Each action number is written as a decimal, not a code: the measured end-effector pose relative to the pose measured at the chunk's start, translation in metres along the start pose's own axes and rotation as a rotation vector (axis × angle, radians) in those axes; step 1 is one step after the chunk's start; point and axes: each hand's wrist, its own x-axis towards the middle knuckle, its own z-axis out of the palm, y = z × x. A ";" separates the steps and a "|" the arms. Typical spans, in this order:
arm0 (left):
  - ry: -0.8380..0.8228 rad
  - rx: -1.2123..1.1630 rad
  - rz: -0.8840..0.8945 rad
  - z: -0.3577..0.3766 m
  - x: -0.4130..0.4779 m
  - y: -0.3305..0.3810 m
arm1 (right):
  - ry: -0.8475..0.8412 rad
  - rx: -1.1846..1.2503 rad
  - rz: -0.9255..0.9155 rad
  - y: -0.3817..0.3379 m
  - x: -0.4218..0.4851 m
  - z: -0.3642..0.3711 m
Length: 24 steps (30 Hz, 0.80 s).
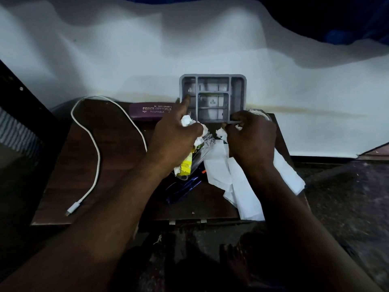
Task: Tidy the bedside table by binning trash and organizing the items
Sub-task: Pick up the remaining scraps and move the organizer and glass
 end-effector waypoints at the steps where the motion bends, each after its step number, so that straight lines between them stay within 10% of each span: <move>1: -0.001 0.009 0.032 0.000 0.000 0.000 | 0.008 0.019 0.017 0.000 0.000 0.000; 10: 0.299 0.060 -0.057 -0.022 0.015 -0.011 | -0.050 0.009 0.151 0.017 0.009 0.005; 24: 0.005 0.444 -0.032 -0.035 0.025 -0.031 | -0.097 -0.035 0.115 0.027 0.013 0.014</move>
